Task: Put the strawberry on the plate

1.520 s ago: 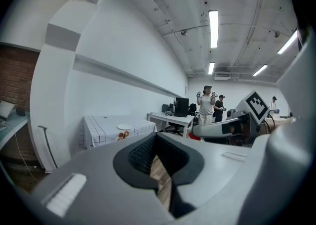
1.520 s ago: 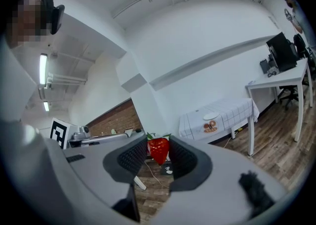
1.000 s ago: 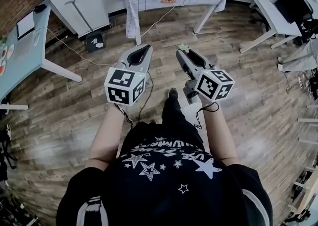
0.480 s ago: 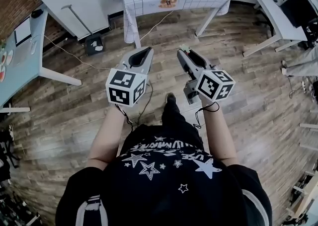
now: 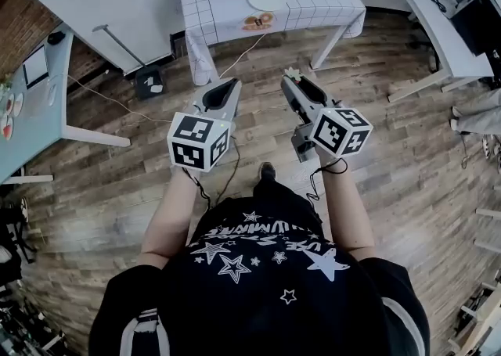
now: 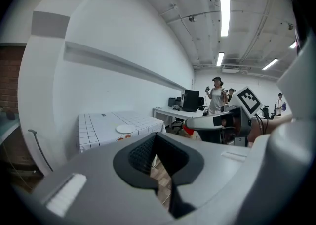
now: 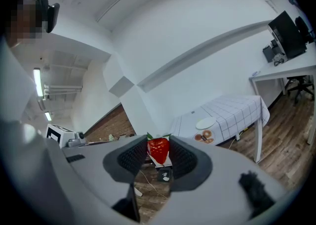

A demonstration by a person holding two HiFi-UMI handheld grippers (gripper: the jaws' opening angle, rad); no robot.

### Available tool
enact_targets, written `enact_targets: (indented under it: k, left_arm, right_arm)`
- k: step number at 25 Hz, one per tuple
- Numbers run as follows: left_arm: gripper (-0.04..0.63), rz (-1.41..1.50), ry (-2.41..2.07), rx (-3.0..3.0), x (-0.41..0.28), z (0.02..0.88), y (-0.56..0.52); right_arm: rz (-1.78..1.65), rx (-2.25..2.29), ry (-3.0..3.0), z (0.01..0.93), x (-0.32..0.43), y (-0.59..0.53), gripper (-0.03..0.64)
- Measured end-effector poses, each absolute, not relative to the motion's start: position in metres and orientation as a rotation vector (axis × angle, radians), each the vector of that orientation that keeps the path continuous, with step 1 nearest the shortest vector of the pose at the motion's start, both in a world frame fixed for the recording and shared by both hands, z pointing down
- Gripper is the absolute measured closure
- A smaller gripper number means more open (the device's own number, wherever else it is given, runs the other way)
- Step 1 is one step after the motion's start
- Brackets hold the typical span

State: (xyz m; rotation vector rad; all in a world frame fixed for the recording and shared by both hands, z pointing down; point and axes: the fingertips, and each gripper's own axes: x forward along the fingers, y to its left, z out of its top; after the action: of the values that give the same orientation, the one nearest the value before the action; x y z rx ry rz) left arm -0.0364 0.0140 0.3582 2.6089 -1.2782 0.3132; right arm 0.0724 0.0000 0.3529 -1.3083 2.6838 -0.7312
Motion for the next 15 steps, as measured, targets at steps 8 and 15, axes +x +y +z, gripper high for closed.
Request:
enact_targets:
  k: [8,15]
  left_arm:
    - [0.586,0.323,-1.358,2.573,-0.019,0.356,-0.032]
    - [0.586,0.306,-1.452,2.535,-0.01,0.353,-0.064]
  right_arm:
    - [-0.732,-1.225,2.73,0.352,0.091,-0.054,0.472]
    - [-0.742,-1.151,2.764,0.357,0.104,-0.092,0.472]
